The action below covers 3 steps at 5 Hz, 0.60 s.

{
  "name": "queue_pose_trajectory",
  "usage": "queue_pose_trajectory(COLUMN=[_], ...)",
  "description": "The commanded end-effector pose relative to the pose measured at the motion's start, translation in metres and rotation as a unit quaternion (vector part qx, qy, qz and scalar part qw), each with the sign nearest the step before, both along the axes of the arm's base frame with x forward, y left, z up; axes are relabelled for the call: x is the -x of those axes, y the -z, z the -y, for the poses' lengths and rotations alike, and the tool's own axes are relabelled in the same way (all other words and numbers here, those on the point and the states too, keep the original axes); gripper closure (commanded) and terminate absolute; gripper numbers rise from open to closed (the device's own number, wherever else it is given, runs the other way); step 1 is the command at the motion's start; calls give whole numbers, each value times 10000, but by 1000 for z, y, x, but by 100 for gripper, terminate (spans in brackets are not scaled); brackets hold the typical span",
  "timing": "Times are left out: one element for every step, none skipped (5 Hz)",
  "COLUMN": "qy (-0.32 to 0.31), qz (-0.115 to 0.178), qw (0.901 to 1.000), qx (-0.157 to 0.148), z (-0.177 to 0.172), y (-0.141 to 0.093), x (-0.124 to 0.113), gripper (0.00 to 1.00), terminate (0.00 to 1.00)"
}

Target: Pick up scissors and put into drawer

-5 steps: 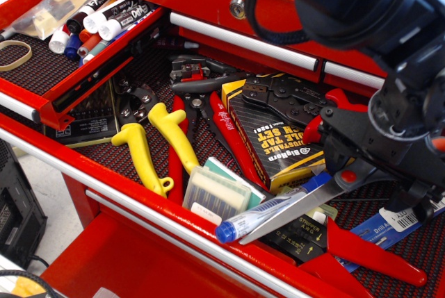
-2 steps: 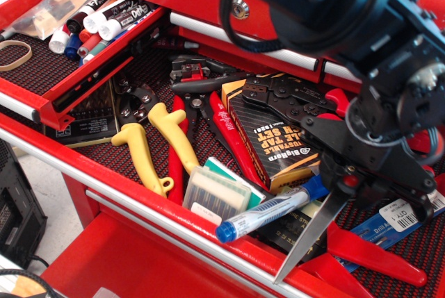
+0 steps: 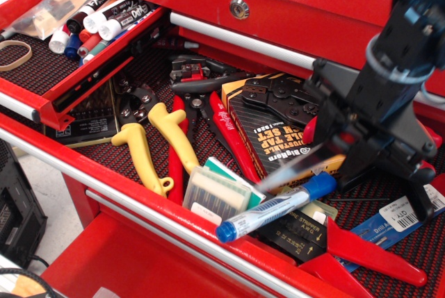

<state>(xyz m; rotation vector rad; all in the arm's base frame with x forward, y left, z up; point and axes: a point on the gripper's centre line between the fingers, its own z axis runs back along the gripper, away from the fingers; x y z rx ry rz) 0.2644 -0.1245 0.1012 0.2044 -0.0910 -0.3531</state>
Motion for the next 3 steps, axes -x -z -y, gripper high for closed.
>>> queue_pose_trajectory(qy=[519, 606, 629], qz=[162, 436, 392], qw=[9984, 9970, 9971], qx=[-124, 198, 189], z=[-40, -86, -136], y=[-43, -50, -59], x=[9, 28, 34], gripper=[100, 100, 100], terminate=[0, 0, 0])
